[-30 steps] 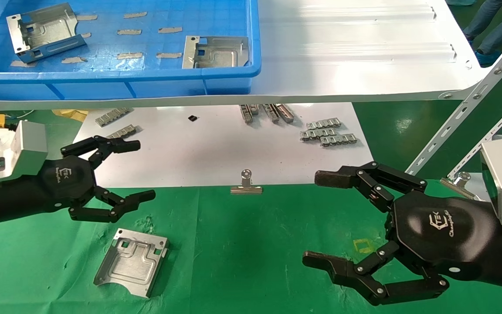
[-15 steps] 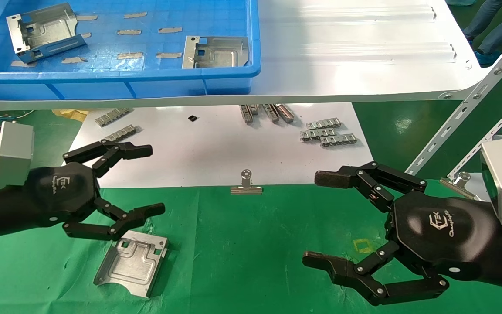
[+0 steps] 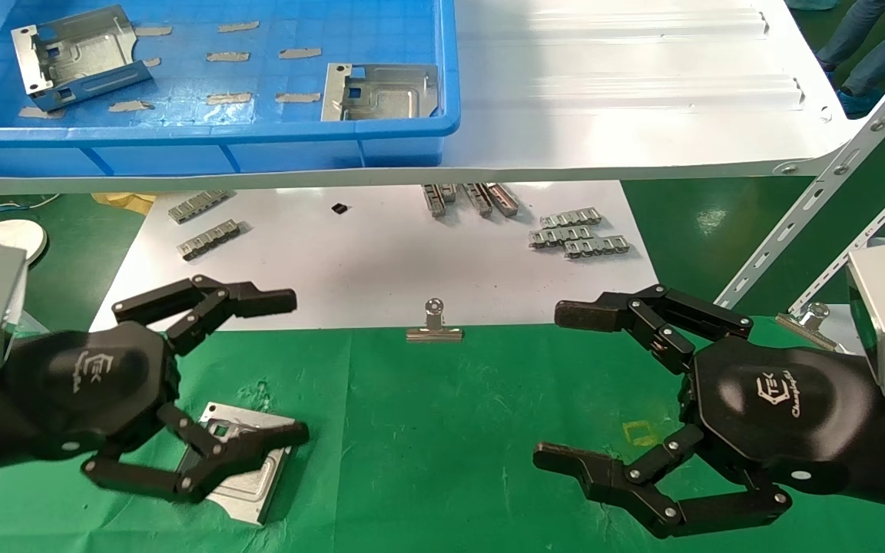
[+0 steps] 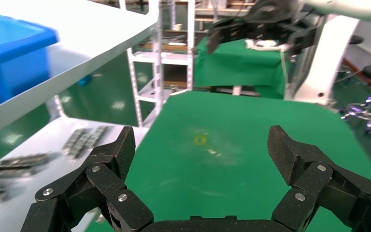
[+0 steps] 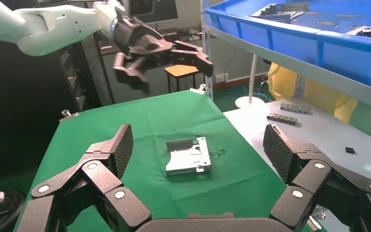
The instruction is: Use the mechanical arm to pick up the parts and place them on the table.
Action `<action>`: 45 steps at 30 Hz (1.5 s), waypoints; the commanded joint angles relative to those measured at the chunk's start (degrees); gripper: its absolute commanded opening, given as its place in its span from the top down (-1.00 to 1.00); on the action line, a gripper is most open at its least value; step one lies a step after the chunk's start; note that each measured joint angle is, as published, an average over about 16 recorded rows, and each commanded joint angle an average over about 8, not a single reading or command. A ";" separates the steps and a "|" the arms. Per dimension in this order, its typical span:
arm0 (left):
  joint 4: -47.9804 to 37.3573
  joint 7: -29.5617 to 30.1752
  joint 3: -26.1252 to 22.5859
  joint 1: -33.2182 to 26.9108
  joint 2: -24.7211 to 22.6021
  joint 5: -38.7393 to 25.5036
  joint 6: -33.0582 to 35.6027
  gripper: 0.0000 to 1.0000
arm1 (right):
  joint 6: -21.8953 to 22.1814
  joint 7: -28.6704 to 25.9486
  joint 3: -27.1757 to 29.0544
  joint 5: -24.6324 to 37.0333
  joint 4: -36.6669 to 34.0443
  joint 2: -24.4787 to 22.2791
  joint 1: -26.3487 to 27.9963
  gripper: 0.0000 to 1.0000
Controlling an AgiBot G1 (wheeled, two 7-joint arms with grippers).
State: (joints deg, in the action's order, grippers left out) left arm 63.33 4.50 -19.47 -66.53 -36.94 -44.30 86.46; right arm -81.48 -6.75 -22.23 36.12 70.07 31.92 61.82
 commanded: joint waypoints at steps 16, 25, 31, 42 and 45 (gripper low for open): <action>12.08 6.84 4.10 5.88 2.30 2.97 -0.88 -1.00 | 0.02 0.00 0.00 -0.01 -0.02 -0.01 -0.01 -1.00; 10.98 6.45 3.73 5.38 2.10 2.73 -0.86 -1.00 | 0.02 0.00 0.00 -0.01 -0.02 0.00 -0.01 -1.00; 10.60 6.32 3.59 5.17 2.02 2.60 -0.84 -1.00 | 0.02 0.00 0.00 -0.01 -0.02 0.00 -0.01 -1.00; 10.23 6.18 3.47 4.98 1.95 2.46 -0.80 -1.00 | 0.02 0.00 0.00 -0.01 -0.02 0.00 -0.01 -1.00; 10.17 6.17 3.45 4.95 1.94 2.45 -0.79 -1.00 | 0.02 0.00 0.00 -0.01 -0.02 0.00 -0.01 -1.00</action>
State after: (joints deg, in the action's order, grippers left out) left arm 73.51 10.67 -16.01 -61.57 -35.00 -41.85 85.68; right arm -81.46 -6.74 -22.23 36.11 70.05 31.92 61.80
